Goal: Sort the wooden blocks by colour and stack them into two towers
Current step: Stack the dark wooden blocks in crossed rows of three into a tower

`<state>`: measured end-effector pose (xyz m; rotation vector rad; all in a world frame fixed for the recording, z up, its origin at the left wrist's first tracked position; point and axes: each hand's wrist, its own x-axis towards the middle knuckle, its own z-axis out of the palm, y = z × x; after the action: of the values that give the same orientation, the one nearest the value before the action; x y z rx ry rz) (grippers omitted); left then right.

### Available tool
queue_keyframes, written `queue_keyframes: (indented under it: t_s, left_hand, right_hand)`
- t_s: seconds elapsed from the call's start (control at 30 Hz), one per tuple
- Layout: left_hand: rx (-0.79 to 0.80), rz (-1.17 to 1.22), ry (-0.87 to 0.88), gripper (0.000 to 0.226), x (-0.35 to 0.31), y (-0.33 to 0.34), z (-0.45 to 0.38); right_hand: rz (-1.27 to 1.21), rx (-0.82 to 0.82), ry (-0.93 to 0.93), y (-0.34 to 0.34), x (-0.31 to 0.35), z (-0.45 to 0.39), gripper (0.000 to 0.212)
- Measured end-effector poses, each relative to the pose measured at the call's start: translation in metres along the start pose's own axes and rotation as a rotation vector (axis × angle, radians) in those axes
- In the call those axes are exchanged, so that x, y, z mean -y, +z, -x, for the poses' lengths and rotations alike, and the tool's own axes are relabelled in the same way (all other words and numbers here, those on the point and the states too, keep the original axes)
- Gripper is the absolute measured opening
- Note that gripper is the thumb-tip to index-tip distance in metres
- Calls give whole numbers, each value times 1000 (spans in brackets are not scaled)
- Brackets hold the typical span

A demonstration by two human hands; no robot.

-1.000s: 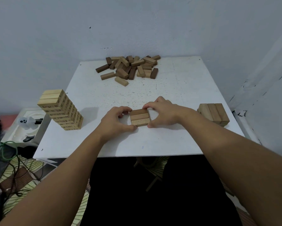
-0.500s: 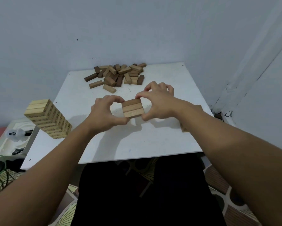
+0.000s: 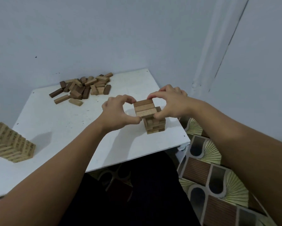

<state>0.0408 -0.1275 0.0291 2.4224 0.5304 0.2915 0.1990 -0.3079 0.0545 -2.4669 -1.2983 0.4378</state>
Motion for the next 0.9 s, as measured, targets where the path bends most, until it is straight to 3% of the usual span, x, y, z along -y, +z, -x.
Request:
queue_keyframes:
  t_s: [0.43, 0.9]
  left_hand:
    - [101, -7, -54, 68, -11, 25, -6]
    - [91, 12, -79, 68, -3, 29, -4]
  right_hand:
    - [-29, 71, 26, 4, -32, 8, 70]
    - [-92, 130, 16, 8, -39, -1, 71]
